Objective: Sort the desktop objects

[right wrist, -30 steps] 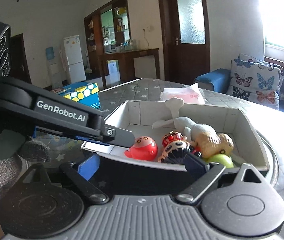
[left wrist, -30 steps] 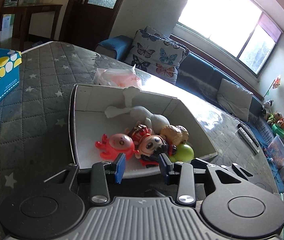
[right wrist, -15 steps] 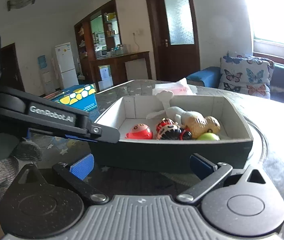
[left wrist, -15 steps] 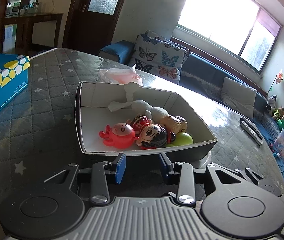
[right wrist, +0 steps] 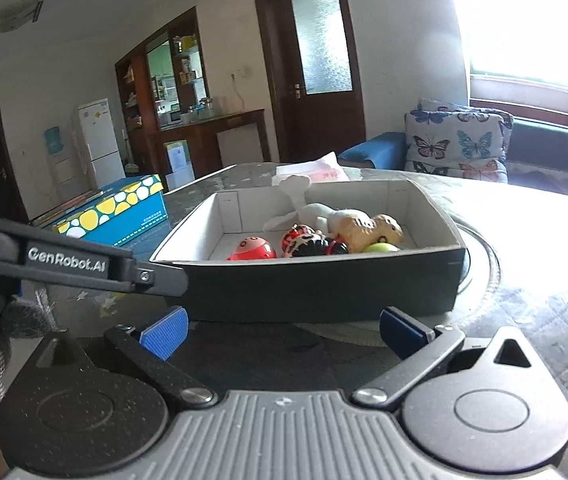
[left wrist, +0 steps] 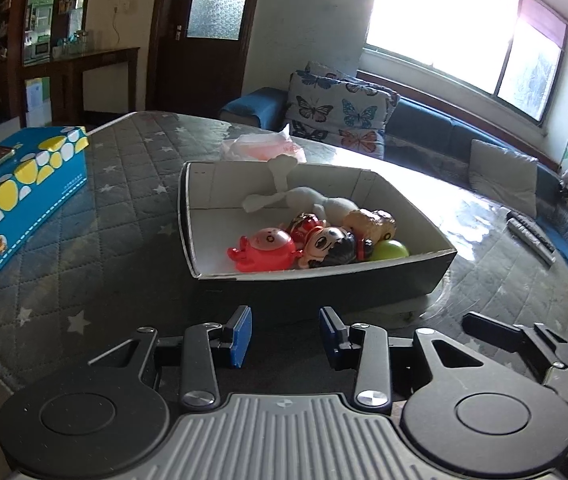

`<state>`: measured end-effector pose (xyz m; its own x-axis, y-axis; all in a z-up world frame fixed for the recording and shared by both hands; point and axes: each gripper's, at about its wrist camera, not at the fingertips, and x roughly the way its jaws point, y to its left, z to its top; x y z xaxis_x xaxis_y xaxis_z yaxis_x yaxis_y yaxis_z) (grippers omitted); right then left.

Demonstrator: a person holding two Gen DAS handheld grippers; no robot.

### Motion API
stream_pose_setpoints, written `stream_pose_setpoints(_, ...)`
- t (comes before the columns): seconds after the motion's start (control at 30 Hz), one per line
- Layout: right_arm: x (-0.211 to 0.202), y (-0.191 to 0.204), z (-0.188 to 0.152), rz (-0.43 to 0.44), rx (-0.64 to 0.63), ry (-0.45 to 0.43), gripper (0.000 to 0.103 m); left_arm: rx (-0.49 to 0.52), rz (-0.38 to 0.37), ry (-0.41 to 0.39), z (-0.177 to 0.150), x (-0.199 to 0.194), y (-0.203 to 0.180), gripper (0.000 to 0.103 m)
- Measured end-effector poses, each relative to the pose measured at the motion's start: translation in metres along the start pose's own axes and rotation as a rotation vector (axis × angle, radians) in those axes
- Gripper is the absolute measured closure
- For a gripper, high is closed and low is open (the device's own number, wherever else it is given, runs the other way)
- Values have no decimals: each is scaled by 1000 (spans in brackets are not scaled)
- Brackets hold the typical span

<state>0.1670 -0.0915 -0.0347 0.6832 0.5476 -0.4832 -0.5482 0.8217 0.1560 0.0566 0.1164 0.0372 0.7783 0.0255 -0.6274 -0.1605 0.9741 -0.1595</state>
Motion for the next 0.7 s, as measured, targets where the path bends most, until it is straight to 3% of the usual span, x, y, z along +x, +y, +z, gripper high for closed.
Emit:
stream_pose_setpoints(0.13,-1,-1,-4,-20,9,7,0,38,57,-11,-9,0,-5,64)
stream_pose_setpoints(0.7,-2,3,-16,-40,21,57,0,82,57,-21,-29,3,-9,64)
